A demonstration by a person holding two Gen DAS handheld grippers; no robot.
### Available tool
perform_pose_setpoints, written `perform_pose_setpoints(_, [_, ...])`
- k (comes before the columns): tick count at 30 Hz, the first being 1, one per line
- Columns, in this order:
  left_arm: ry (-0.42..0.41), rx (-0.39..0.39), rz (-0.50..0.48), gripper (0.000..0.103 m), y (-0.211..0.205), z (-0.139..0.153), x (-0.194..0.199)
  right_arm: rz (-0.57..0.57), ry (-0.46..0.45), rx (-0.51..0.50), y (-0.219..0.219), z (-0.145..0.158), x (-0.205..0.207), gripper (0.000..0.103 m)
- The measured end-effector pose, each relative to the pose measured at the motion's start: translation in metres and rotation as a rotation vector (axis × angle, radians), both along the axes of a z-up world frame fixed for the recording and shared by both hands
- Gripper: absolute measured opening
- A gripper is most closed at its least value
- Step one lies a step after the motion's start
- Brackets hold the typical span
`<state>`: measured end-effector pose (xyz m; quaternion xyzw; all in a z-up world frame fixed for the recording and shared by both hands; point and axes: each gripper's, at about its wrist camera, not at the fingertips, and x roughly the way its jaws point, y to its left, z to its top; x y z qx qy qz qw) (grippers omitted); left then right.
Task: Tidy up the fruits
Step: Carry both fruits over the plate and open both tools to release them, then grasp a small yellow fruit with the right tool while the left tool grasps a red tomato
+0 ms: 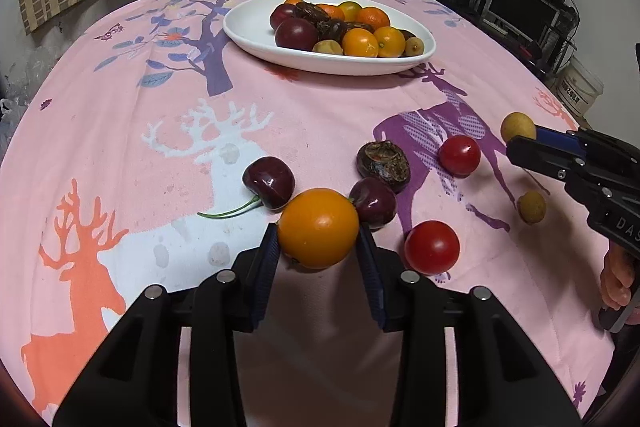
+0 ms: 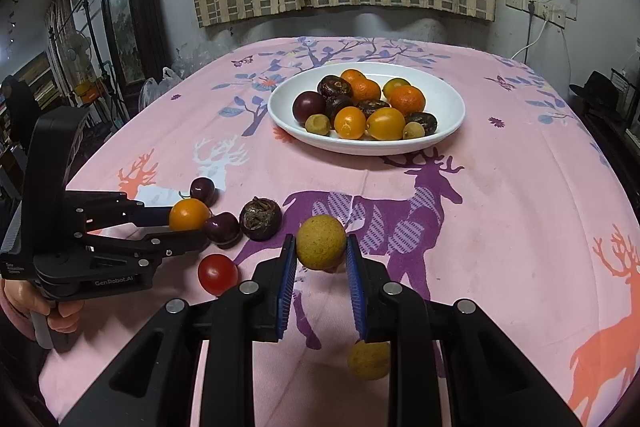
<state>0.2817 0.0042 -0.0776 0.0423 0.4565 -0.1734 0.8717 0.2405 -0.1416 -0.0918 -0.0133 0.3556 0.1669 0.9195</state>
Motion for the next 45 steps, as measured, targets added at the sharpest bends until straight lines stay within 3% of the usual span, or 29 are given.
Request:
perform_pose_setpoints(6, [-0.038, -0.065, 0.011, 0.038, 0.006, 0.024, -0.008, -0.007, -0.019, 0.065, -0.014, 0.011, -0.002, 0.025])
perform_pose_setpoints(8, [-0.046, -0.096, -0.016, 0.038, 0.003, 0.04, -0.001, -0.031, -0.066, 0.07, -0.02, 0.025, 0.006, 0.025])
perform_pose_setpoints(11, [-0.12, -0.057, -0.016, 0.038, -0.011, 0.072, 0.025, -0.063, -0.119, 0.09, -0.027, 0.042, 0.027, 0.025])
perform_pose_setpoints(14, [-0.155, -0.075, -0.011, 0.038, -0.027, 0.092, 0.068, -0.093, -0.137, 0.105, -0.032, 0.049, 0.062, 0.025])
perform_pose_setpoints(17, [-0.172, -0.044, 0.008, 0.038, -0.046, 0.093, 0.112, -0.103, -0.103, 0.113, -0.034, 0.043, 0.105, 0.025])
perform_pose_setpoints(23, [-0.095, -0.014, 0.033, 0.038, -0.062, 0.064, 0.176, -0.101, -0.036, 0.104, -0.028, 0.021, 0.162, 0.026])
perform_pose_setpoints(25, [-0.076, -0.013, 0.033, 0.043, -0.064, 0.061, 0.179, -0.11, -0.051, 0.068, -0.023, 0.022, 0.162, 0.045])
perform_pose_setpoints(26, [-0.082, -0.008, 0.041, 0.063, -0.063, 0.062, 0.176, -0.124, -0.084, 0.045, -0.021, 0.025, 0.156, 0.07])
perform_pose_setpoints(27, [-0.116, 0.012, 0.064, 0.079, -0.06, 0.068, 0.169, -0.118, -0.111, 0.042, -0.02, 0.029, 0.149, 0.07])
perform_pose_setpoints(29, [-0.191, 0.039, 0.091, 0.094, -0.054, 0.078, 0.154, -0.083, -0.129, 0.033, -0.019, 0.036, 0.134, 0.07])
perform_pose_setpoints(34, [-0.223, 0.057, 0.13, 0.098, -0.035, 0.092, 0.106, -0.038, -0.175, 0.013, -0.024, 0.044, 0.081, 0.071])
perform_pose_setpoints(42, [-0.242, 0.036, 0.215, 0.099, -0.012, 0.086, 0.018, -0.03, -0.202, -0.003, -0.03, 0.035, 0.005, 0.082])
perform_pose_setpoints(45, [-0.258, 0.02, 0.251, 0.099, -0.005, 0.078, -0.003, -0.021, -0.148, 0.006, -0.033, 0.023, -0.007, 0.082])
